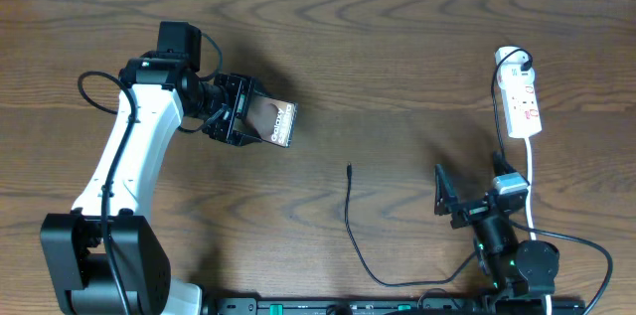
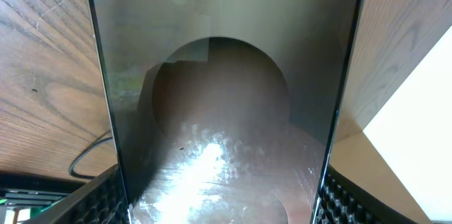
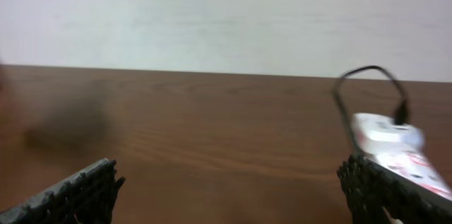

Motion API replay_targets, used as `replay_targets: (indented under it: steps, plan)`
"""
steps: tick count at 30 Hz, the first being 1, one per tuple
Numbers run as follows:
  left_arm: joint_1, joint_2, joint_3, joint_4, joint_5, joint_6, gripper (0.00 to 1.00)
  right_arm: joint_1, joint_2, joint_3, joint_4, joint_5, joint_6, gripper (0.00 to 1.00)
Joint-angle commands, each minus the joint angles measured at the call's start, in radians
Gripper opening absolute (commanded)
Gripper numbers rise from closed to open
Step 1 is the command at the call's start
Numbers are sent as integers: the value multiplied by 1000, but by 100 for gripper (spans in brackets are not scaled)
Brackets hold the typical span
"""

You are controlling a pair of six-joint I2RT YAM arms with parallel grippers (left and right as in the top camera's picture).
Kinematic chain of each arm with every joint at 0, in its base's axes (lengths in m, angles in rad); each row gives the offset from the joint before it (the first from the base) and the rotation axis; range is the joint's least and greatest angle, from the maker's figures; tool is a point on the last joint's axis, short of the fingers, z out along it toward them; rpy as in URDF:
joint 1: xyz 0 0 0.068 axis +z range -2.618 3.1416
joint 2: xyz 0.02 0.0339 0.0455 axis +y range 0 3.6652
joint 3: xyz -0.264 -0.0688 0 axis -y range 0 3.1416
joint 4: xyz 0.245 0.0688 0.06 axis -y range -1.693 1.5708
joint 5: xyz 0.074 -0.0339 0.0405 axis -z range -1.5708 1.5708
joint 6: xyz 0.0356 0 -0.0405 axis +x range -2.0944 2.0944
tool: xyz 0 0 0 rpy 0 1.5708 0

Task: Plug charger to phone and switch on socket
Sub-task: 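Raise the right gripper and move it toward the held phone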

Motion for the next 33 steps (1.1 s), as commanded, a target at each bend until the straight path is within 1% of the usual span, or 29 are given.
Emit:
replay_targets:
  steps: [1,4,6,10,14,17,20,22,24,26,28,33]
  plan:
    - [5,-35,21,-3,21,6,8,-10,22,88,-39,-76,26,99]
    - [5,-35,21,-3,21,6,7,-10,112,225,-132,-82,-6,99]
    - [5,-35,21,-3,21,6,7,-10,204,328,-192,-106,-36,99]
    - [5,-35,21,-3,21,6,8,-10,476,558,-302,-208,-56,99]
    - [5,-35,21,-3,21,6,8,-10,767,759,-389,-416,-56,99]
    - [5,-35,21,-3,21,6,7,-10,969,861,-387,-649,-37,99]
    - [5,-35,21,-3,21,6,7,-10,1119,895,-322,-813,43,99]
    - [5,-35,21,-3,21,6,7,-10,1206,895,-277,-883,151,99]
    - [5,-35,21,-3,21,6,7,-10,1276,895,-253,-895,266,99]
    - [5,-35,21,-3,21,6,7,-10,1339,895,-242,-895,342,99]
    - [5,-35,21,-3,21,6,7,-9,1398,895,-223,-895,382,99]
    - [5,-35,21,-3,17,6,8,-9,1497,895,-213,-896,386,99]
